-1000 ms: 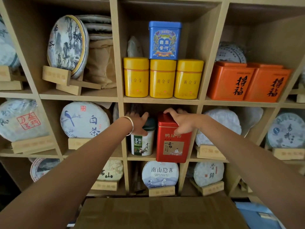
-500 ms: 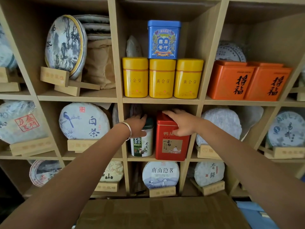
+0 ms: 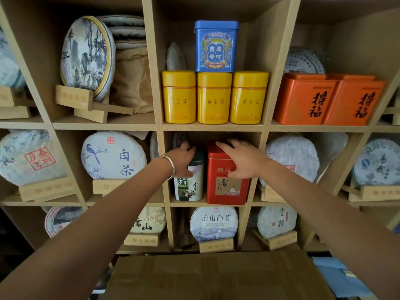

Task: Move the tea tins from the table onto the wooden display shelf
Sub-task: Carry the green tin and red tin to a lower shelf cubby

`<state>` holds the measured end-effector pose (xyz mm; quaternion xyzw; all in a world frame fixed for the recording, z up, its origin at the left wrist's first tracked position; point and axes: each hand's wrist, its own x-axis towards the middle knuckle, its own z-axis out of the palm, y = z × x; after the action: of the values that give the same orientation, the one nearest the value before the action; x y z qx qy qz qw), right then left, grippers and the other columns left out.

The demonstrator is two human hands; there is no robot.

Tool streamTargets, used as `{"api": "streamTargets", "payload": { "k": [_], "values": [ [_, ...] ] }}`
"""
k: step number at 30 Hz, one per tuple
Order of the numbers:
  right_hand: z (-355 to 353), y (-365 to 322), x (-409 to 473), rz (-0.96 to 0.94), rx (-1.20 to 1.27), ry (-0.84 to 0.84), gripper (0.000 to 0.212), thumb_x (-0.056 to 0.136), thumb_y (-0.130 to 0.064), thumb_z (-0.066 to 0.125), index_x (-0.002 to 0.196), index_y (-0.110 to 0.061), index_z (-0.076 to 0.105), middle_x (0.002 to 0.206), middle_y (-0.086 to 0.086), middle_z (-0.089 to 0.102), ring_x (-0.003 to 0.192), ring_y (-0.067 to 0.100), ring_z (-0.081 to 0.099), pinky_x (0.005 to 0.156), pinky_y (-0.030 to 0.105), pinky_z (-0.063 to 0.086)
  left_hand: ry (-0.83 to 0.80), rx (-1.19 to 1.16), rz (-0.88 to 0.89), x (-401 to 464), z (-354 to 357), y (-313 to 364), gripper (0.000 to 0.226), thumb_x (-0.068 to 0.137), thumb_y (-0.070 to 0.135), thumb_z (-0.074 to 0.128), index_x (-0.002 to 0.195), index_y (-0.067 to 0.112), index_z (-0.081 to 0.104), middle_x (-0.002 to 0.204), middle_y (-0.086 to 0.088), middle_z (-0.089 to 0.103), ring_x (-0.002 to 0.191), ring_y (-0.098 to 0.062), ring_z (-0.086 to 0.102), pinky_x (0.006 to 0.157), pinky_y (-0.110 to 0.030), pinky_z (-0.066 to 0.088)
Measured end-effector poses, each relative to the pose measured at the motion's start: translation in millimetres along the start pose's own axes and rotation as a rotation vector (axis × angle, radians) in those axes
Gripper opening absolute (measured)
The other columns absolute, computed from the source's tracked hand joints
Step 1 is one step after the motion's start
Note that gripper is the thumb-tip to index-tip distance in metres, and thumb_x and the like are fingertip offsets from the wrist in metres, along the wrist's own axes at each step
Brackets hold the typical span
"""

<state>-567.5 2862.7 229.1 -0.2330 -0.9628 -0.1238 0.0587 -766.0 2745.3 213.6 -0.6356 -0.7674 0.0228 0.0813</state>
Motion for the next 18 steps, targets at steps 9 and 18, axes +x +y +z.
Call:
{"api": "streamTargets", "payload": {
  "k": [9,18],
  "values": [
    [4,3,6,0.029,0.088,-0.017,0.104,0.073,-0.045,0.073,0.153,-0.031,0.007,0.154,0.017,0.027,0.137,0.036,0.032,0.111,0.04,0.03,-0.048,0.014,0.019,10,-4,-4,0.086,0.077,0.044,0.073,0.142,0.005,0.033,0.136,-0.022,0.039,0.116,-0.036,0.052,0.098,-0.041,0.046],
    [10,2,6,0.033,0.079,0.026,0.106,0.071,-0.048,0.073,0.153,-0.032,0.008,0.153,0.017,0.028,0.139,0.036,0.03,0.114,0.043,0.028,-0.021,-0.065,0.038,11,-3,-5,0.083,0.076,0.042,0.075,0.141,0.006,0.037,0.134,-0.021,0.04,0.118,-0.035,0.049,0.099,-0.039,0.044]
  ]
}}
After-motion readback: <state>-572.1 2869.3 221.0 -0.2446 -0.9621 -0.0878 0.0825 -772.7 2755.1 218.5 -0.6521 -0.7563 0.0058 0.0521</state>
